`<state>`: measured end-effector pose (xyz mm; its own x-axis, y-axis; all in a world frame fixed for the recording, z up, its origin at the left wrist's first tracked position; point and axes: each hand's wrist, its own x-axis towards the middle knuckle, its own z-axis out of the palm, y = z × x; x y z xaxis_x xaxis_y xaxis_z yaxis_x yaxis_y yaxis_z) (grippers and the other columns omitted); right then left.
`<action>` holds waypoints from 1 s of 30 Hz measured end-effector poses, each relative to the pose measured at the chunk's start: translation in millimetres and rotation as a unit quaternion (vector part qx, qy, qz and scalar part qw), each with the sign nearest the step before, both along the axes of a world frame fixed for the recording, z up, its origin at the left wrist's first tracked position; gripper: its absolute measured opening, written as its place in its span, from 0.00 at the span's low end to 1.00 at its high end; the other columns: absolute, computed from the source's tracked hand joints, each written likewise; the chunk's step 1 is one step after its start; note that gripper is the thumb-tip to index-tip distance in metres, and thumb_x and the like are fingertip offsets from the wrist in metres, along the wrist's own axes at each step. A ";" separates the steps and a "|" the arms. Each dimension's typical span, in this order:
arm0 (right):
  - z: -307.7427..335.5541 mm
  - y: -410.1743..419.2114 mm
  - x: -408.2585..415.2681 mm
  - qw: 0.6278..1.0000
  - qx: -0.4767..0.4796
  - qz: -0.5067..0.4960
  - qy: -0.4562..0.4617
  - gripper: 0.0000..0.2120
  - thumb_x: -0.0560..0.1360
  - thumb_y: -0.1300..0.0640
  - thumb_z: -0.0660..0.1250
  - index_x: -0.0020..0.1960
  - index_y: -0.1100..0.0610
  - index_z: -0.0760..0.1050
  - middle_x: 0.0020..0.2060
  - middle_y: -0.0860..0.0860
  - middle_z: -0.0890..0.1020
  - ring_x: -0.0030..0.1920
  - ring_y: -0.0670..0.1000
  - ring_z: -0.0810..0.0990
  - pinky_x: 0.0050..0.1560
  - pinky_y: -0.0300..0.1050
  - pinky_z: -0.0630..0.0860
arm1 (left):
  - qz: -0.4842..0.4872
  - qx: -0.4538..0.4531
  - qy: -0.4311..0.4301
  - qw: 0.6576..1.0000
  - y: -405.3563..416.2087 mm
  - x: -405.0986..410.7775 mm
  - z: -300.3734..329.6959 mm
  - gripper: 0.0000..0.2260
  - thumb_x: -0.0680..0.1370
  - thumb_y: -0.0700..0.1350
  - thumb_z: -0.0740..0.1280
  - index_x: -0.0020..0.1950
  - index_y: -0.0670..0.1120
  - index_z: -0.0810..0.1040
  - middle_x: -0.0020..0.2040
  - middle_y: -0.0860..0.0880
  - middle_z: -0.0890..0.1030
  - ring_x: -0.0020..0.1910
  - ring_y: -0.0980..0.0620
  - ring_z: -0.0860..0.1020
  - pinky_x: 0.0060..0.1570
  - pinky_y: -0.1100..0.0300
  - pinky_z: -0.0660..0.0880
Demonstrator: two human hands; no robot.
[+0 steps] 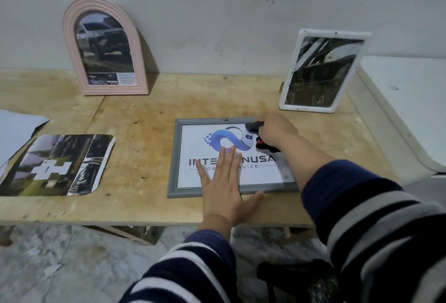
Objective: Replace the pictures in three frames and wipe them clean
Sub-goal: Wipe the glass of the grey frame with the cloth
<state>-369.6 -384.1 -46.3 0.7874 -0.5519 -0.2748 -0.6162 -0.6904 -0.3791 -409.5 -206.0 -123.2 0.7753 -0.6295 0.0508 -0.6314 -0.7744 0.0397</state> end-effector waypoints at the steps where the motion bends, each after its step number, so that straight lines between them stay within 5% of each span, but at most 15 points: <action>1: -8.9 -0.6 3.1 0.999 -0.027 0.012 0.013 0.17 0.77 0.63 0.58 0.54 0.43 0.77 0.56 0.50 0.79 0.48 0.53 0.78 0.45 0.41 0.71 | 0.001 -0.007 0.001 1.000 -0.7 1.0 0.5 0.44 0.72 0.75 0.44 0.77 0.49 0.37 0.78 0.53 0.36 0.76 0.51 0.31 0.62 0.32 0.23; 4: -30.2 2.4 0.0 0.997 -0.059 0.029 0.047 0.23 0.79 0.62 0.55 0.67 0.42 0.72 0.70 0.51 0.64 0.60 0.56 0.75 0.48 0.45 0.70 | 0.002 -0.012 0.009 1.000 -1.1 2.5 0.9 0.45 0.71 0.75 0.46 0.79 0.49 0.41 0.79 0.52 0.39 0.76 0.51 0.34 0.64 0.33 0.25; 16: -22.5 25.0 -77.7 0.995 0.002 0.080 0.056 0.20 0.77 0.60 0.57 0.61 0.41 0.78 0.57 0.50 0.74 0.57 0.54 0.76 0.53 0.44 0.73 | 0.008 -0.029 0.019 0.999 2.0 -0.9 5.2 0.45 0.71 0.76 0.44 0.80 0.48 0.47 0.80 0.51 0.43 0.78 0.51 0.38 0.68 0.33 0.31; 18: -13.6 26.3 -86.2 0.994 0.043 0.071 0.064 0.17 0.76 0.60 0.61 0.56 0.44 0.82 0.56 0.48 0.80 0.53 0.52 0.78 0.51 0.43 0.75 | 0.007 -0.040 0.016 0.999 1.7 -1.6 3.8 0.45 0.71 0.75 0.46 0.79 0.48 0.53 0.80 0.51 0.48 0.78 0.50 0.42 0.69 0.33 0.33; 23: 21.9 2.2 -76.9 0.978 0.196 -0.049 0.054 0.07 0.71 0.54 0.72 0.47 0.55 0.85 0.37 0.51 0.85 0.32 0.49 0.81 0.37 0.41 0.76 | -0.007 -0.068 0.010 0.998 0.7 -1.8 -1.7 0.43 0.71 0.73 0.53 0.76 0.46 0.63 0.78 0.50 0.58 0.78 0.49 0.52 0.71 0.33 0.40; 27: 21.3 -28.9 -40.9 0.995 0.032 -0.075 -0.059 0.17 0.75 0.59 0.61 0.56 0.44 0.81 0.52 0.49 0.83 0.48 0.53 0.80 0.48 0.45 0.78 | -0.013 -0.066 -0.001 0.998 -1.1 -0.1 -6.0 0.42 0.72 0.74 0.51 0.77 0.47 0.62 0.79 0.50 0.57 0.78 0.49 0.51 0.72 0.35 0.40; 30: 2.7 -45.9 -24.0 0.998 -0.008 -0.050 -0.039 0.20 0.78 0.59 0.58 0.65 0.43 0.76 0.60 0.51 0.79 0.57 0.55 0.77 0.54 0.46 0.75 | -0.010 -0.067 -0.002 0.998 -2.3 1.6 -7.7 0.43 0.72 0.74 0.50 0.77 0.47 0.61 0.79 0.50 0.56 0.78 0.50 0.51 0.72 0.34 0.42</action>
<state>-393.5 -430.0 -43.6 0.7470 -0.6324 -0.2052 -0.6512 -0.6338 -0.4175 -407.9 -208.3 -130.9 0.7625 -0.6320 0.1389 -0.6469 -0.7496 0.1401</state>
